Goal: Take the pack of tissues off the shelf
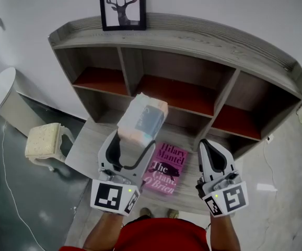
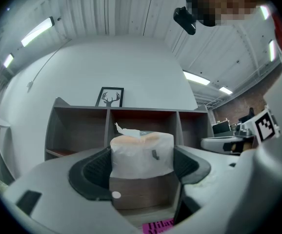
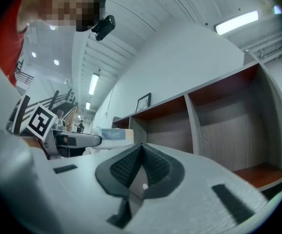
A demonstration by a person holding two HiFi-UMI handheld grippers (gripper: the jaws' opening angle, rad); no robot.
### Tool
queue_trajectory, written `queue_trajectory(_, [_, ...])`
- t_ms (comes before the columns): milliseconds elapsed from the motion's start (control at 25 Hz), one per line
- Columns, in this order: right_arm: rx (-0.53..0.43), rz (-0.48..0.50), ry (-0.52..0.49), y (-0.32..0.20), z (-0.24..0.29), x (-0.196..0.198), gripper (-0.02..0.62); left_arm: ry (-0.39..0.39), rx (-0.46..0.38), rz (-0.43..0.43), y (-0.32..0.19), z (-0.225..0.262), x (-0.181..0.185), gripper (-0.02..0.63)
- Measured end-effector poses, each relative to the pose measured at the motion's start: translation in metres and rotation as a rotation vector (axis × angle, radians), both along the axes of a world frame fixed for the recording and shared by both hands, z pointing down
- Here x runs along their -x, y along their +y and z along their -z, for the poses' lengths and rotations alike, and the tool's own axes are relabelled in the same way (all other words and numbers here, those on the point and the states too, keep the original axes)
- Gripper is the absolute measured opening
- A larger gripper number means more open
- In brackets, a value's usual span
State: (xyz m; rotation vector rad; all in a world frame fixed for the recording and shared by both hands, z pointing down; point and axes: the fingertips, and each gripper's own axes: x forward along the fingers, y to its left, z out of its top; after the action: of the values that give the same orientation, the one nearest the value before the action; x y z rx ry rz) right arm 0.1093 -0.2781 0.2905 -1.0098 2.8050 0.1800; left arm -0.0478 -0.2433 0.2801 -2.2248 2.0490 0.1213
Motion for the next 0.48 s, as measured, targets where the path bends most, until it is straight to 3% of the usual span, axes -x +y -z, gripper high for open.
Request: queue_trajectory(480, [-0.031,-0.022,0.038,0.010,0.001,0.002,0.005,-0.004,-0.006,-0.016,0.003,0.002,0.001,0.368])
